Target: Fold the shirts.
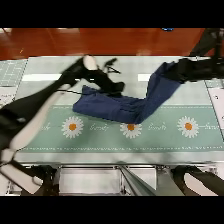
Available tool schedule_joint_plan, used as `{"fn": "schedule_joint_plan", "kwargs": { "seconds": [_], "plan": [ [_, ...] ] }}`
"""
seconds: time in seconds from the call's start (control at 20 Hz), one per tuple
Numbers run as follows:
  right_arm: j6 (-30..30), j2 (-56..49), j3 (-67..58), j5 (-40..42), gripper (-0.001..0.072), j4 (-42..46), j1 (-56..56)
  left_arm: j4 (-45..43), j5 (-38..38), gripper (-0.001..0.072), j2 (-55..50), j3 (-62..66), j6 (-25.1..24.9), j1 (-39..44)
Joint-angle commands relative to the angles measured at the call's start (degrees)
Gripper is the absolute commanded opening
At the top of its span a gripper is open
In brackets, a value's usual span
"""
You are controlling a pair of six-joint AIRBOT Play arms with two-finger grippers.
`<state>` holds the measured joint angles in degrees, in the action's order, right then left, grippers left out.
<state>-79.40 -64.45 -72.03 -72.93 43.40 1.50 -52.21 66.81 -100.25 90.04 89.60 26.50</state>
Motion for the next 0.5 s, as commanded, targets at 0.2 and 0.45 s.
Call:
{"fn": "schedule_joint_plan", "kwargs": {
  "seconds": [0.2,0.45],
  "plan": [
    [-0.11,-15.54,-0.87,26.03,0.0023,-9.46,-22.49,-1.88,-12.85,0.0021,38.82,-42.23,-4.44,-16.48],
    [0.15,-29.44,-9.18,23.93,0.0023,-11.61,-29.51,-1.88,-13.31,0.0022,57.99,-57.96,-4.26,-20.57]
  ]
}}
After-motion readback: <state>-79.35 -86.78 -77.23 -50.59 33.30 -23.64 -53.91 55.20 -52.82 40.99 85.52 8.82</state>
